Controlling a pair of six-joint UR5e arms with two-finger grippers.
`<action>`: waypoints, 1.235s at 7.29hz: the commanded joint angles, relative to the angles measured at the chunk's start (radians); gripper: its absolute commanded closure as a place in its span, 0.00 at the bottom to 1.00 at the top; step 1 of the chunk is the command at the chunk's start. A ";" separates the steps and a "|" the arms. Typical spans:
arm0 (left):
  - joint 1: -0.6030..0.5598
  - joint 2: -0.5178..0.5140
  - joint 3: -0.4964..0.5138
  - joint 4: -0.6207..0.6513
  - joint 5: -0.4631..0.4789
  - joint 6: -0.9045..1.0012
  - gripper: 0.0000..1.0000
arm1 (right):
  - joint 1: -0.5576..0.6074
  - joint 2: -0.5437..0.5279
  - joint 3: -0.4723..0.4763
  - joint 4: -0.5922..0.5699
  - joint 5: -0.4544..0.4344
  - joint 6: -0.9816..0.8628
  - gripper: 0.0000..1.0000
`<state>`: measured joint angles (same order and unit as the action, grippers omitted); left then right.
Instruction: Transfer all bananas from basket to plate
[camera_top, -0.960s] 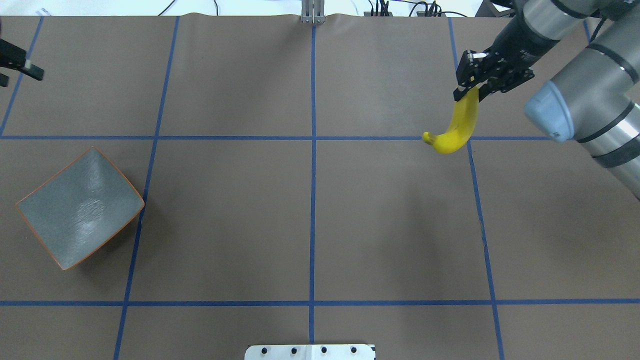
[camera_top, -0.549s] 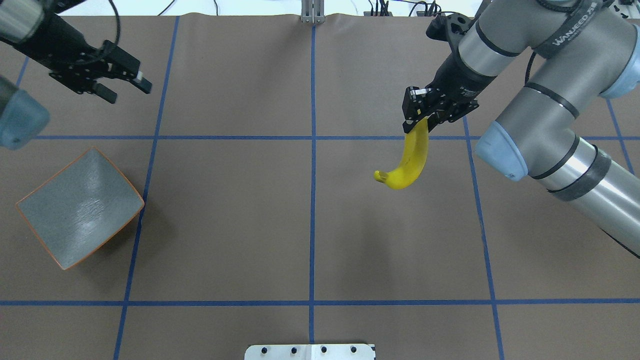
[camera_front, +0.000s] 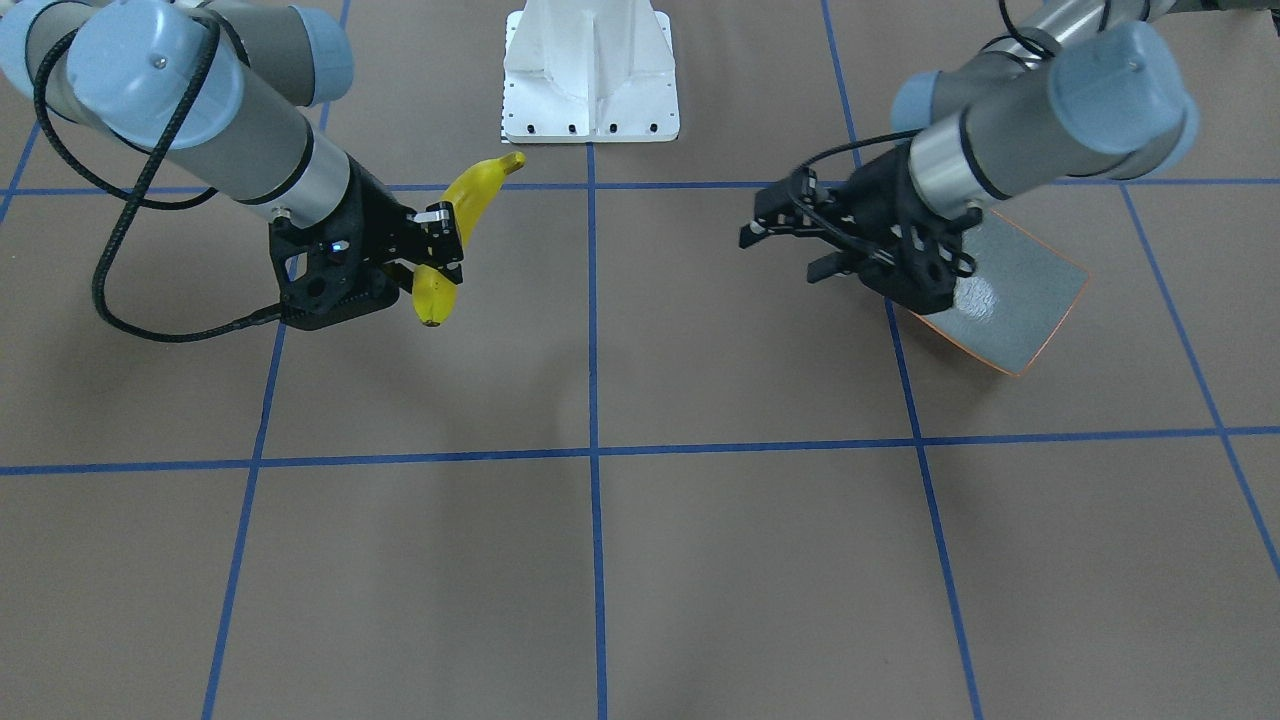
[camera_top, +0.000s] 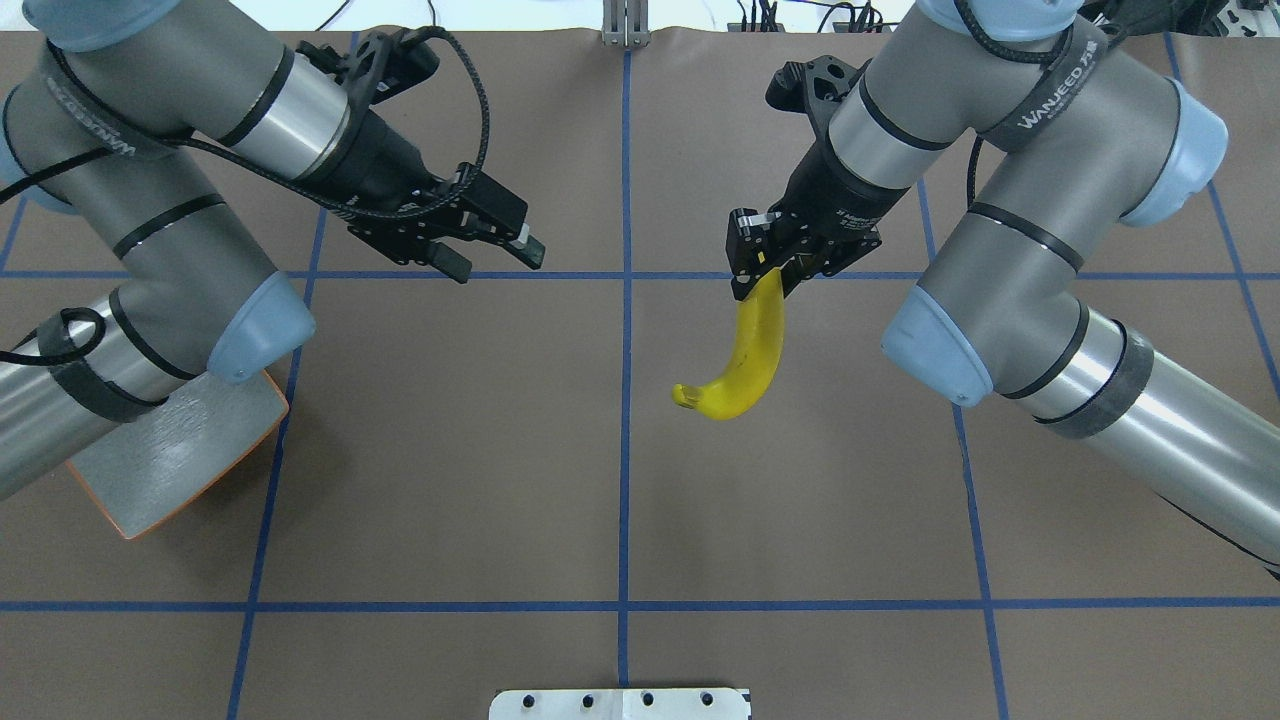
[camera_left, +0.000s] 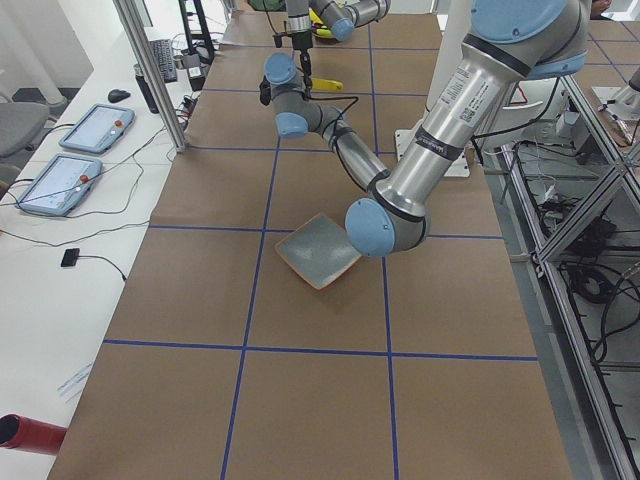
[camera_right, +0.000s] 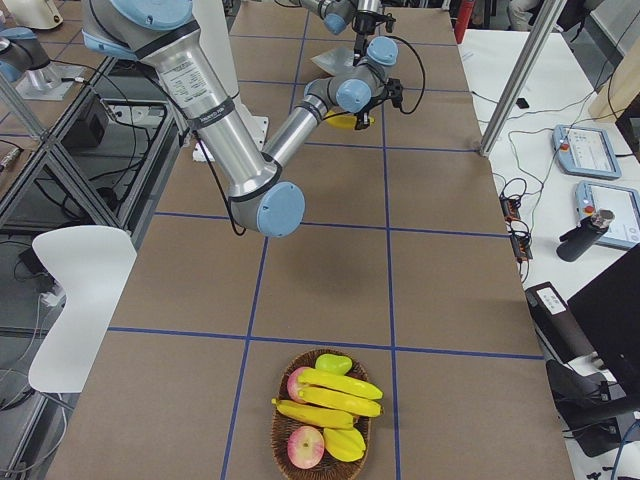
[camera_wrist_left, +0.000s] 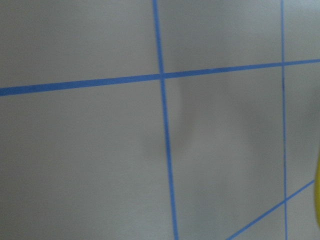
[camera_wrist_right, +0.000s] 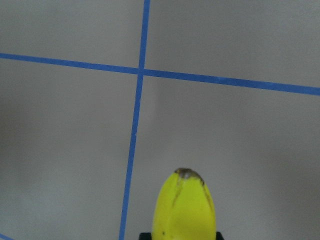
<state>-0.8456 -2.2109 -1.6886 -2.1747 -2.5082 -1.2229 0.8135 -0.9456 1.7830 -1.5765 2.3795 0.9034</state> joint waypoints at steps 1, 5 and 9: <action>0.037 -0.065 0.003 -0.023 0.031 -0.027 0.00 | -0.029 0.005 -0.002 0.035 -0.002 -0.006 1.00; 0.137 -0.084 0.010 -0.023 0.112 -0.064 0.00 | -0.028 -0.007 0.003 0.135 0.000 0.000 1.00; 0.200 -0.104 0.010 -0.027 0.168 -0.121 0.00 | -0.027 -0.001 0.007 0.136 -0.002 0.002 1.00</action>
<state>-0.6697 -2.3042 -1.6783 -2.2005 -2.3811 -1.3238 0.7868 -0.9488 1.7868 -1.4411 2.3777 0.9050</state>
